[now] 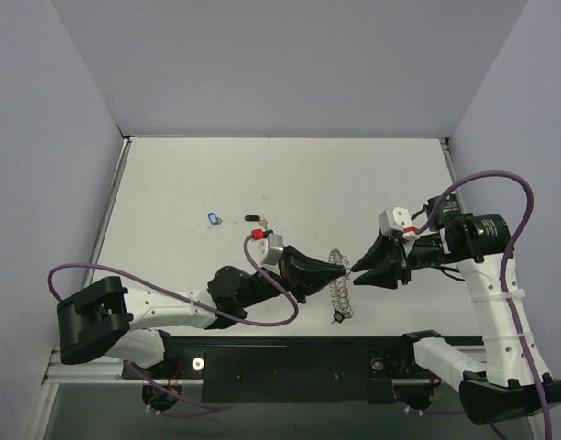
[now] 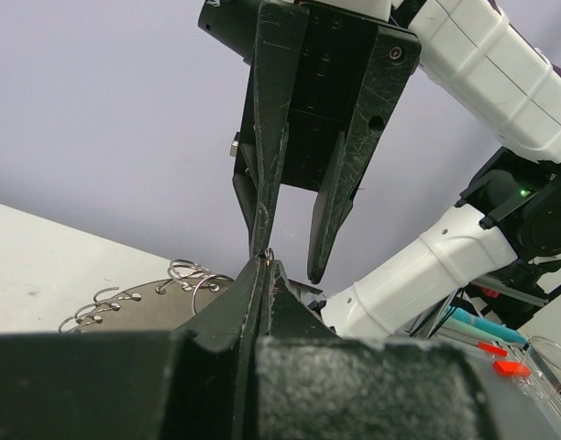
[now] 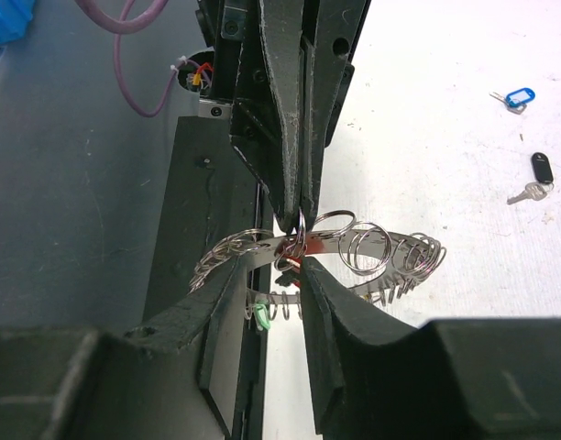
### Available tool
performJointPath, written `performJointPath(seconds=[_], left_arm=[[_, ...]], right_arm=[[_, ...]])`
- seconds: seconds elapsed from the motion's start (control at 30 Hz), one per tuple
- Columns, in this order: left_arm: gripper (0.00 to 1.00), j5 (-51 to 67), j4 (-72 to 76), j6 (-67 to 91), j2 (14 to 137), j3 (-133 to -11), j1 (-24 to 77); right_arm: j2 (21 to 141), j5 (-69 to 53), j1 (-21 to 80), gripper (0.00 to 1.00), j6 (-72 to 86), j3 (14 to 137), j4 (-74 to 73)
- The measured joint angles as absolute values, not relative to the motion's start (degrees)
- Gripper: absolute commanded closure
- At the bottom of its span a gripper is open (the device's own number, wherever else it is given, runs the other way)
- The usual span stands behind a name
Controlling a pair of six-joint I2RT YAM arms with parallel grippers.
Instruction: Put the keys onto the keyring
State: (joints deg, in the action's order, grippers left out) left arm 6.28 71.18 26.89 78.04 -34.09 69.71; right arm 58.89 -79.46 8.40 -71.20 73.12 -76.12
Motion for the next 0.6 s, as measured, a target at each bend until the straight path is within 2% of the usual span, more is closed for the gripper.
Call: performJointPath(seconds=[0.5,0.6], left_arm=[[1.0,6.8,71.3,26.9,78.4,-34.1,69.8],[1.0,7.1,71.4,27.0,78.7,-34.1,69.8]], right_arm=[[60.2,-79.5,10.0,0.79,-70.6,73.1,-76.1],[60.4,-79.5,10.2,0.83,-70.5,73.1,-76.1]])
